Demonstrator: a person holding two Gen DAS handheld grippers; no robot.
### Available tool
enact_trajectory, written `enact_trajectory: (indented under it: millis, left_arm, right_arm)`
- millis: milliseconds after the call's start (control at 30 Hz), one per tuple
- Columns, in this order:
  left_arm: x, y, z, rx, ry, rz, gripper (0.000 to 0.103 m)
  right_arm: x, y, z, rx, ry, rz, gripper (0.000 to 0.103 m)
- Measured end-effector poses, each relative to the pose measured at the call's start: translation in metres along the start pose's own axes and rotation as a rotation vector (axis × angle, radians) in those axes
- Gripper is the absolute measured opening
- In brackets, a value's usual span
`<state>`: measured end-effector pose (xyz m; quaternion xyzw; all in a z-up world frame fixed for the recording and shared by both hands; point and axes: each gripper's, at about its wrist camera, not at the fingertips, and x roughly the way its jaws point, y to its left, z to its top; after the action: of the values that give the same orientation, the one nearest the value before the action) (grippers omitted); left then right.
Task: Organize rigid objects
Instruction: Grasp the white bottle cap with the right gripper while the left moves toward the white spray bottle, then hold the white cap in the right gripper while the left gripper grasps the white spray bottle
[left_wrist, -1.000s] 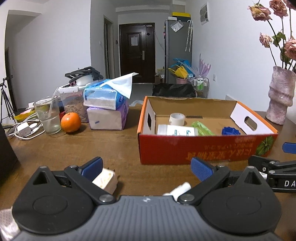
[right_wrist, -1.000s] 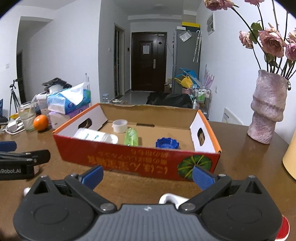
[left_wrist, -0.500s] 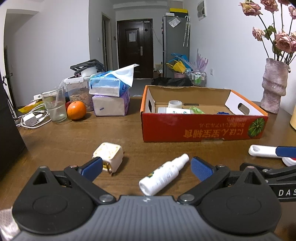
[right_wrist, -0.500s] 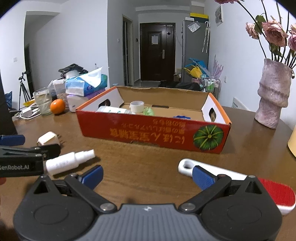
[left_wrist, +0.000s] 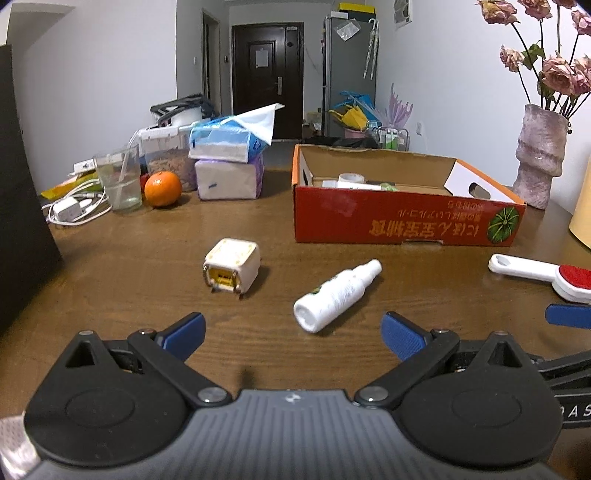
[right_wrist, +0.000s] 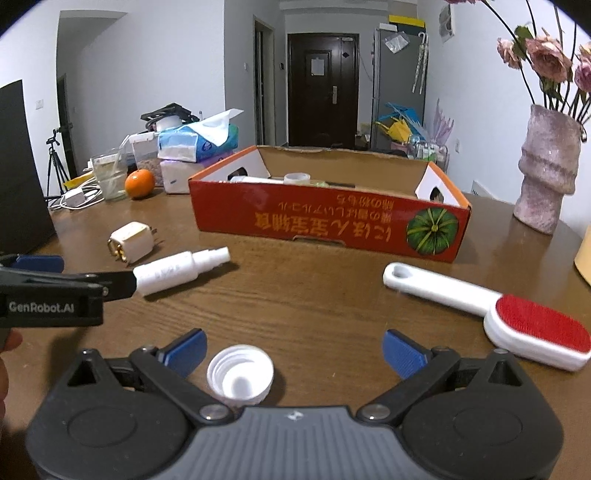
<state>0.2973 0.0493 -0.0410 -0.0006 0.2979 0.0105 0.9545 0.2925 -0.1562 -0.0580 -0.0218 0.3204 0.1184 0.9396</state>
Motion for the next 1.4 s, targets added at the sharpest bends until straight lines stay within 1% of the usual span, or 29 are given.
enact_trajectory:
  millis: [67,167,233,300,333,367,400,433,467,567,733,1033,1233,1400]
  left_arm:
    - [-0.001,0.003,-0.002,-0.007,0.004,-0.003,0.103]
    - [-0.003,0.007,-0.004,-0.019,0.007,-0.002,0.103]
    - [-0.003,0.009,-0.004,-0.027,0.009,-0.005,0.103]
    - [-0.002,0.009,-0.004,-0.028,0.012,-0.01,0.103]
    - [-0.001,0.009,-0.004,-0.027,0.014,-0.011,0.103]
    - [-0.001,0.008,-0.004,-0.024,0.016,-0.013,0.103]
    - [0.0,0.008,-0.004,-0.022,0.016,-0.015,0.103]
    - [0.0,0.008,-0.004,-0.021,0.016,-0.017,0.103]
    - [0.0,0.007,-0.004,-0.021,0.017,-0.019,0.103]
    - [0.001,0.007,-0.004,-0.02,0.02,-0.024,0.103]
    - [0.004,0.005,-0.004,-0.013,0.019,-0.033,0.103]
    - [0.018,0.0,0.003,0.028,0.03,-0.028,0.103]
    - [0.036,-0.009,0.008,0.074,0.042,-0.011,0.103]
    - [0.051,-0.014,0.015,0.094,0.045,-0.013,0.103]
  right_arm:
    - [0.0,0.002,-0.003,0.002,0.013,0.005,0.096]
    - [0.002,0.007,-0.007,0.0,0.029,0.005,0.094]
    - [0.003,0.01,-0.01,-0.008,0.041,0.01,0.083]
    - [0.005,0.013,-0.012,-0.014,0.054,0.02,0.078]
    - [0.006,0.014,-0.013,-0.02,0.058,0.025,0.072]
    - [0.006,0.015,-0.013,-0.025,0.062,0.026,0.063]
    - [0.008,0.016,-0.013,-0.026,0.066,0.031,0.057]
    - [0.008,0.016,-0.014,-0.024,0.068,0.034,0.047]
    - [0.008,0.016,-0.014,-0.025,0.062,0.029,0.04]
    - [0.005,0.015,-0.014,-0.02,0.058,0.051,0.039]
    - [0.004,0.015,-0.012,-0.024,0.034,0.046,0.039]
    - [0.005,-0.003,-0.004,0.028,-0.007,-0.004,0.039]
    - [0.009,-0.02,0.0,0.074,-0.023,-0.039,0.039]
    - [0.01,-0.03,0.004,0.087,-0.037,-0.063,0.039]
